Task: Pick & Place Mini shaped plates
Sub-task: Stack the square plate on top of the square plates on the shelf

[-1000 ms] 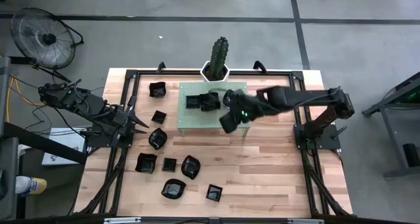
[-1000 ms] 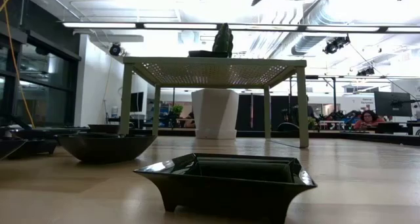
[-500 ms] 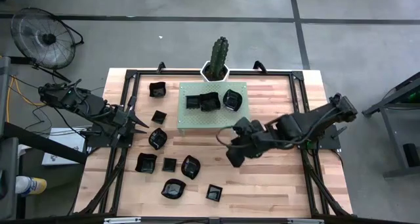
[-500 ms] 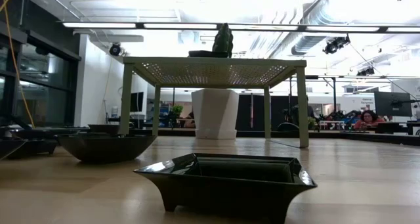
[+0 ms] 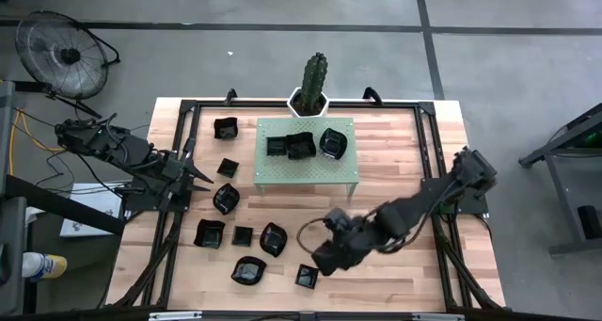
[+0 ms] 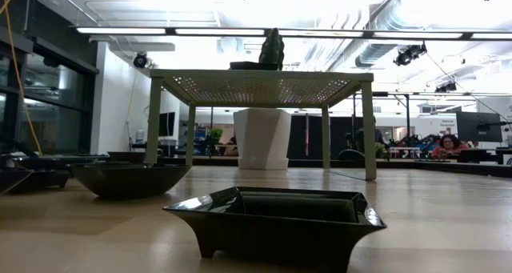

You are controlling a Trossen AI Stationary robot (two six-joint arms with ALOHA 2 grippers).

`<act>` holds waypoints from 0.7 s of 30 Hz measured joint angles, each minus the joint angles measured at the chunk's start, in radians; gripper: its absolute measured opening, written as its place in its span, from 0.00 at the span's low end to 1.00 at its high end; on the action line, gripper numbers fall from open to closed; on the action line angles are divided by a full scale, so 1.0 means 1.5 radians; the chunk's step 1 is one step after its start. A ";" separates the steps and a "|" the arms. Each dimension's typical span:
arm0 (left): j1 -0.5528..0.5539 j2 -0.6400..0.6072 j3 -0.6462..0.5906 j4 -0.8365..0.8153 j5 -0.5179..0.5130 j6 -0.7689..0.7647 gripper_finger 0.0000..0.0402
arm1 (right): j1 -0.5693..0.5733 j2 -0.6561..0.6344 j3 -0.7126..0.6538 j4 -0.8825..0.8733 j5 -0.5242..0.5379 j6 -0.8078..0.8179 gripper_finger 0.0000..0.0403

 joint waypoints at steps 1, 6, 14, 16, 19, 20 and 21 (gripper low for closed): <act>0.000 0.000 0.000 0.000 0.000 0.000 0.21 | 0.007 0.011 0.000 0.005 -0.014 0.032 0.32; 0.000 0.000 0.000 -0.001 0.000 0.000 0.21 | 0.045 0.063 0.000 0.012 -0.064 0.207 0.32; 0.000 0.000 0.000 -0.001 -0.005 0.000 0.21 | 0.092 0.130 0.000 0.051 -0.049 0.359 0.32; 0.000 0.000 0.000 -0.001 -0.006 0.000 0.21 | 0.095 0.149 0.000 0.079 -0.049 0.364 0.32; 0.000 0.000 0.000 -0.001 -0.006 0.000 0.21 | 0.096 0.178 0.000 0.114 -0.050 0.371 0.32; 0.000 0.000 0.000 -0.001 -0.006 0.000 0.21 | 0.095 0.188 0.000 0.126 -0.051 0.374 0.32; 0.000 0.000 0.000 -0.001 -0.006 0.000 0.21 | 0.095 0.196 0.000 0.135 -0.055 0.379 0.32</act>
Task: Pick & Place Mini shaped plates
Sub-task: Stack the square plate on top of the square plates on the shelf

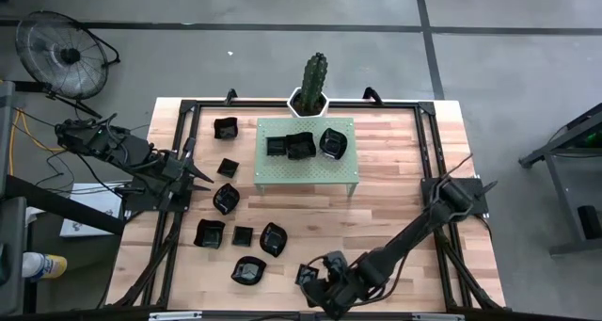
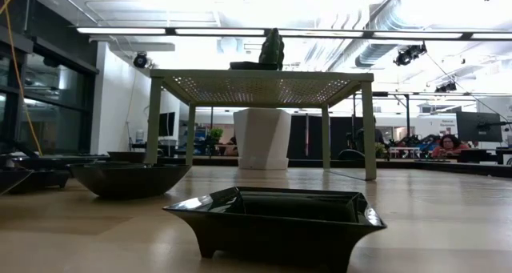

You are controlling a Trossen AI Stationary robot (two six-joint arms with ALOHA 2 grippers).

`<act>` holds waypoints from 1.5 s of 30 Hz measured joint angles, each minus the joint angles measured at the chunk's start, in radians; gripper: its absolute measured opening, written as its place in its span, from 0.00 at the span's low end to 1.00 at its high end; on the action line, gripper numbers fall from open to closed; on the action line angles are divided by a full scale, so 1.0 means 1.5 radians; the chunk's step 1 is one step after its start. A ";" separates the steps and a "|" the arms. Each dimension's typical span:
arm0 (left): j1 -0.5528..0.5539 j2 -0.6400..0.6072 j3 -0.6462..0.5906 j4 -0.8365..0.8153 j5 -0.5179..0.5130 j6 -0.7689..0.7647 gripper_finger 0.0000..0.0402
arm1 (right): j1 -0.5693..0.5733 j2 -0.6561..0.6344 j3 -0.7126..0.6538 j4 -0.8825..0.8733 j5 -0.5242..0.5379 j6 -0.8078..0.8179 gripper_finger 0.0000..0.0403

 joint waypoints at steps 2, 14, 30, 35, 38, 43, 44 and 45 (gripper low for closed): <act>0.000 0.000 0.000 0.000 0.000 0.000 0.21 | 0.000 0.016 0.000 0.016 -0.005 0.009 0.32; 0.000 0.000 0.000 0.000 0.000 0.000 0.21 | -0.014 0.061 0.000 0.026 0.041 0.031 0.32; 0.000 0.000 0.000 0.000 0.001 0.000 0.21 | -0.040 0.092 0.000 0.023 0.017 0.046 0.32; 0.000 0.000 0.000 0.000 0.001 0.000 0.21 | -0.042 0.092 0.000 0.017 0.016 0.051 0.32; 0.000 0.000 0.000 0.000 0.000 0.000 0.21 | -0.045 0.092 0.000 0.018 0.015 0.051 0.32; 0.000 0.002 0.000 0.000 -0.008 -0.001 0.21 | -0.053 0.096 0.000 0.029 0.018 0.044 0.26; 0.000 0.002 0.000 0.000 -0.008 -0.001 0.21 | -0.055 0.097 0.000 0.031 0.019 0.042 0.25; 0.000 0.002 0.000 0.000 -0.008 -0.001 0.21 | -0.057 0.097 0.000 0.034 0.019 0.041 0.23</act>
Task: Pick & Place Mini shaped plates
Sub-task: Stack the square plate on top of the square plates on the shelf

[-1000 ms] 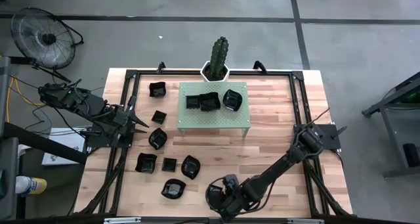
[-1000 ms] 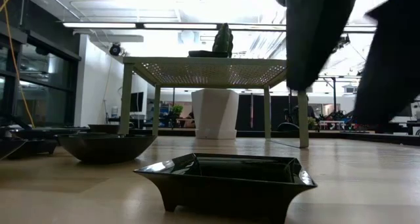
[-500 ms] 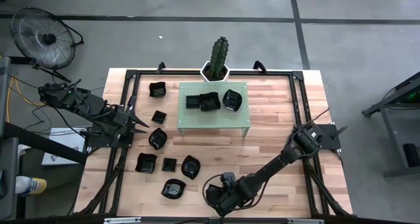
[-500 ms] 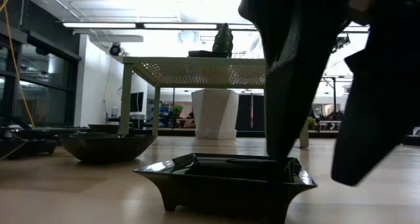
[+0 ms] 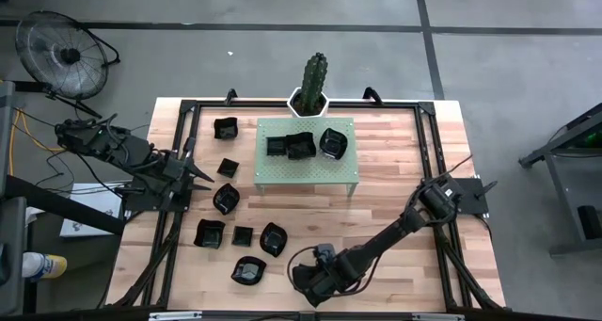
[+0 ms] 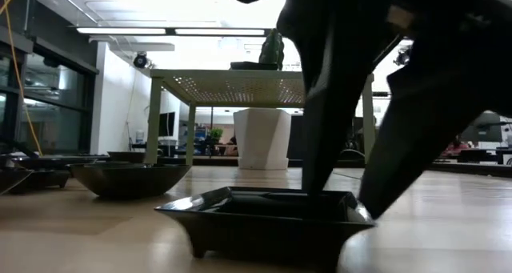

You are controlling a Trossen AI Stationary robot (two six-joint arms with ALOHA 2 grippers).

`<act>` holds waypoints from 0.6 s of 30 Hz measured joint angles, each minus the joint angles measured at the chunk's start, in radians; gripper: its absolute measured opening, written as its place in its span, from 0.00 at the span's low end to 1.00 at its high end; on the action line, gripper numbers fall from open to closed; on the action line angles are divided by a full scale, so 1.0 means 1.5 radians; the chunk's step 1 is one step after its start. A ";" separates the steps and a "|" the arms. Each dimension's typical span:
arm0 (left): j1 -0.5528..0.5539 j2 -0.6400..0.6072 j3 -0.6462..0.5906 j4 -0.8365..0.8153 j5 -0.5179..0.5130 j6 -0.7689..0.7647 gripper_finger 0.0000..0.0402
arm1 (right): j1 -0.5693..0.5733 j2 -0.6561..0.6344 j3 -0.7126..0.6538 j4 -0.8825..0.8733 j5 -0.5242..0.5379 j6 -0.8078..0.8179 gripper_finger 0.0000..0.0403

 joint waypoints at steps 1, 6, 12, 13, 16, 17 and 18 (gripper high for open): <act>0.000 0.000 0.000 0.000 0.000 0.000 0.21 | 0.000 0.001 0.000 0.000 0.000 -0.002 0.22; 0.000 0.000 0.000 0.000 0.000 0.000 0.21 | 0.000 0.002 0.000 -0.002 0.000 -0.005 0.16; 0.000 0.000 0.000 0.000 -0.001 0.000 0.21 | 0.000 0.002 0.000 -0.007 0.000 -0.005 0.10; 0.000 0.000 0.000 0.000 -0.001 0.000 0.21 | 0.000 0.002 0.000 -0.008 0.000 -0.005 0.09; 0.000 0.000 0.000 0.000 -0.001 0.000 0.21 | 0.000 0.002 0.000 -0.009 0.000 -0.008 0.08; 0.000 0.000 0.000 0.000 -0.001 0.000 0.21 | 0.000 0.002 0.000 -0.009 0.000 -0.008 0.07; 0.000 0.000 0.000 0.000 -0.001 0.000 0.21 | 0.000 0.002 0.000 -0.009 0.000 -0.008 0.07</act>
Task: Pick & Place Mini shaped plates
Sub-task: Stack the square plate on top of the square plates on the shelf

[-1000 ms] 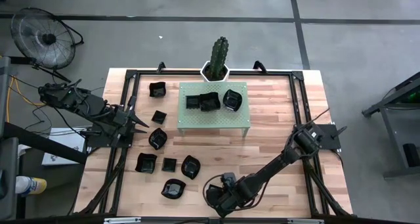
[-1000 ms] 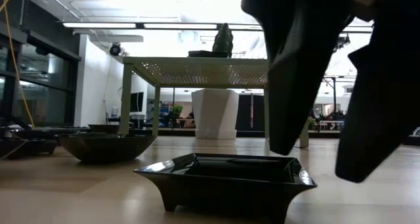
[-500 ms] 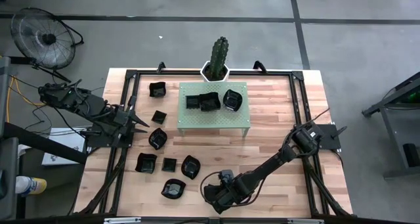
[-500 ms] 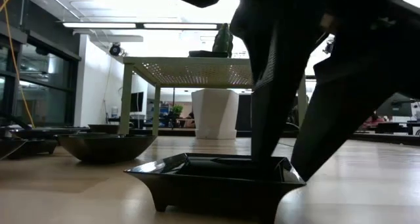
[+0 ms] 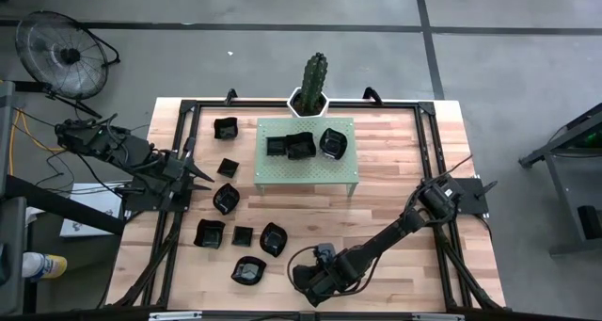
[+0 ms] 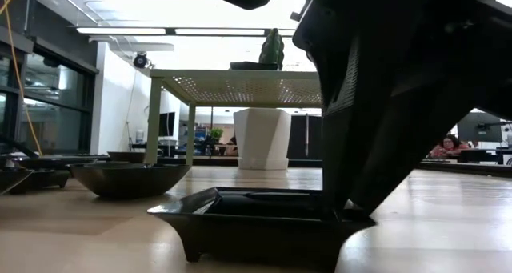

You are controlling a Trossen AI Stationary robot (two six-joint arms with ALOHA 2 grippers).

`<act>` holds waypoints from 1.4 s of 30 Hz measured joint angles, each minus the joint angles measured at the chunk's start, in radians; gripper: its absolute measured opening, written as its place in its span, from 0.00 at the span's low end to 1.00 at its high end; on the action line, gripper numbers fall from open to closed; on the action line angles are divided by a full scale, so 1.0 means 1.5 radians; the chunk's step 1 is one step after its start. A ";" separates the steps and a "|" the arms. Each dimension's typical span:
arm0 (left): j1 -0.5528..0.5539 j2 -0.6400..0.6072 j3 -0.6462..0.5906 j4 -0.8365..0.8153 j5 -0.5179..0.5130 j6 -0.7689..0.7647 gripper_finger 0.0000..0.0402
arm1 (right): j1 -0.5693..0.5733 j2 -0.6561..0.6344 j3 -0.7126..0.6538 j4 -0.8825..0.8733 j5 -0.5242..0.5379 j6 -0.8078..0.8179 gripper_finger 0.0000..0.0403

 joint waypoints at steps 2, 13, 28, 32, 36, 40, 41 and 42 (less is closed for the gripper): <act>0.000 0.000 0.000 0.000 0.000 0.000 0.21 | 0.000 0.000 0.000 -0.001 -0.002 0.000 0.06; 0.000 0.000 0.000 0.000 0.000 0.000 0.21 | 0.000 0.000 0.001 -0.003 0.003 -0.012 0.01; 0.000 0.000 0.000 0.000 -0.001 -0.004 0.21 | -0.001 -0.040 0.001 -0.036 0.035 -0.045 0.00; 0.000 0.000 0.000 0.000 -0.001 -0.005 0.21 | -0.001 -0.041 0.001 -0.037 0.042 -0.050 0.00; 0.000 0.000 0.000 0.000 -0.001 -0.005 0.21 | -0.001 -0.041 0.001 -0.030 0.048 -0.053 0.00; 0.000 0.000 0.000 0.000 -0.001 -0.005 0.21 | -0.001 -0.041 0.001 -0.022 0.058 -0.058 0.00; 0.000 0.000 0.000 0.000 -0.001 -0.005 0.21 | -0.001 -0.041 0.001 -0.021 0.060 -0.062 0.00; 0.000 0.000 0.000 0.000 -0.001 -0.005 0.21 | -0.001 -0.042 0.001 -0.019 0.063 -0.063 0.00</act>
